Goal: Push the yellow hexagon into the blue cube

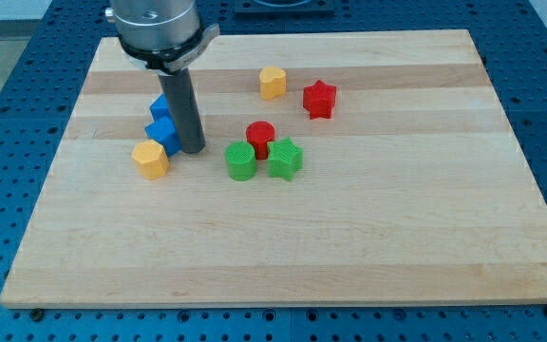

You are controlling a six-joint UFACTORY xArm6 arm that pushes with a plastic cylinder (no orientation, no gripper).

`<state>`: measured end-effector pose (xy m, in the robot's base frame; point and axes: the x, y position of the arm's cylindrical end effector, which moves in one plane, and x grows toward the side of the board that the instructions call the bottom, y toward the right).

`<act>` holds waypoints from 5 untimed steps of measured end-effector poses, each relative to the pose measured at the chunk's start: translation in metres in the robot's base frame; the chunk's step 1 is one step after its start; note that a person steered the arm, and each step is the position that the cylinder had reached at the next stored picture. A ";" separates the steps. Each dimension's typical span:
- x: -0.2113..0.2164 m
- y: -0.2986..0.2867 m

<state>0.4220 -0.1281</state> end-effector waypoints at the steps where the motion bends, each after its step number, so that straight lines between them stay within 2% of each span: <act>1: 0.000 -0.008; 3: 0.013 0.008; 5: 0.062 -0.002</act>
<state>0.4839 -0.1298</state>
